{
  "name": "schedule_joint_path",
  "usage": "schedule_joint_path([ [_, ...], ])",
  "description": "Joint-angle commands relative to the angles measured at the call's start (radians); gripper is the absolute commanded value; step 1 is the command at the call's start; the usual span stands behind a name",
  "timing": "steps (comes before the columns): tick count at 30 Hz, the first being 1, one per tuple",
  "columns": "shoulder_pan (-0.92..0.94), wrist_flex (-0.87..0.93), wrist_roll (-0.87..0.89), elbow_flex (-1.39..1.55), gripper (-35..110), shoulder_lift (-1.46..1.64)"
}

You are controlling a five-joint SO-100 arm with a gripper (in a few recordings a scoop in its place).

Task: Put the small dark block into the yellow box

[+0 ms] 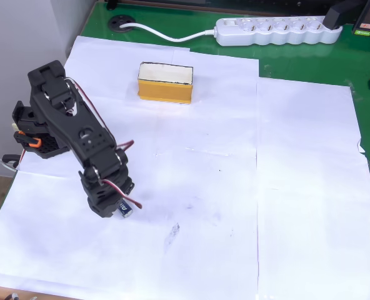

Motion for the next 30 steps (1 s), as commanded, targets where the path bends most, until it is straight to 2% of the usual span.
schedule_joint_path([
  [1,0.023,-0.025,-0.009,-0.011,21,-0.103],
  [16,0.008,-0.152,-0.012,-0.103,21,-0.097],
  [26,-0.037,-0.235,0.049,-0.140,21,-0.097],
  [30,-0.040,-0.241,0.057,-0.149,8,-0.097],
])
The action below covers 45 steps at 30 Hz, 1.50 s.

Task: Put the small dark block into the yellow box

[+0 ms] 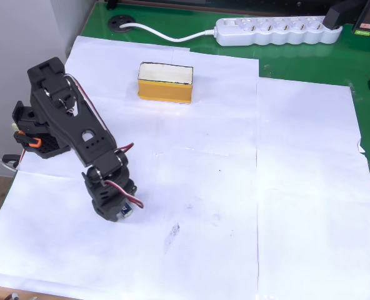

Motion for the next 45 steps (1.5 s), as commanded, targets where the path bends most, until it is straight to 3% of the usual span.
schedule_joint_path([
  [1,0.006,-0.015,-0.012,-0.002,6,-0.069],
  [15,0.015,-0.048,-0.028,-0.057,0,-0.097],
  [22,-0.029,0.023,0.130,-0.031,0,-0.304],
  [31,-0.075,0.557,0.210,0.538,0,-0.383],
  [38,-0.348,0.810,0.390,0.992,0,-0.382],
  [45,-0.821,0.801,0.609,0.923,0,-0.474],
])
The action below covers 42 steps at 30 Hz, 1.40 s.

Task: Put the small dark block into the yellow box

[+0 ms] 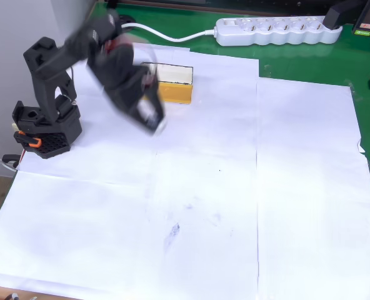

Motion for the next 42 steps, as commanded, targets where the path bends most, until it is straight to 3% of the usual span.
schedule_joint_path([
  [1,-0.209,0.095,0.071,0.008,0,-0.115],
  [10,-0.649,-0.202,0.184,-0.325,0,-0.193],
  [18,-0.718,-0.583,0.150,-0.660,0,-0.160],
  [42,-0.746,-0.661,0.104,-0.788,0,0.035],
])
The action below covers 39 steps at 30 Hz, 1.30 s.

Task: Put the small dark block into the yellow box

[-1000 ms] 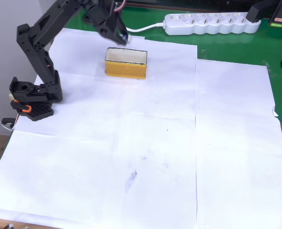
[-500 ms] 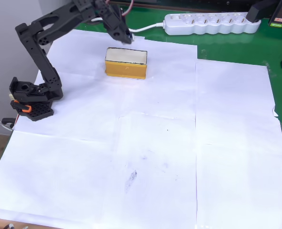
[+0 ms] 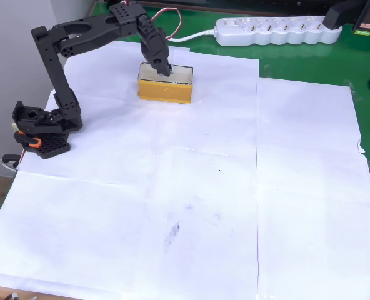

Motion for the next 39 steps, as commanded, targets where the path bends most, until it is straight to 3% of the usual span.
schedule_joint_path([
  [1,-0.029,-0.006,-0.005,0.025,0,-0.002],
  [4,-0.035,-0.006,0.014,0.028,2,-0.002],
  [10,-0.009,-0.006,0.006,0.026,38,-0.011],
  [16,0.017,-0.017,-0.011,0.028,45,-0.049],
  [33,0.189,0.057,-0.077,-0.005,43,-0.583],
  [35,0.227,0.086,-0.078,-0.015,30,-0.660],
  [37,0.268,0.098,-0.078,-0.074,6,-0.735],
  [39,0.321,0.087,-0.094,-0.193,2,-0.822],
])
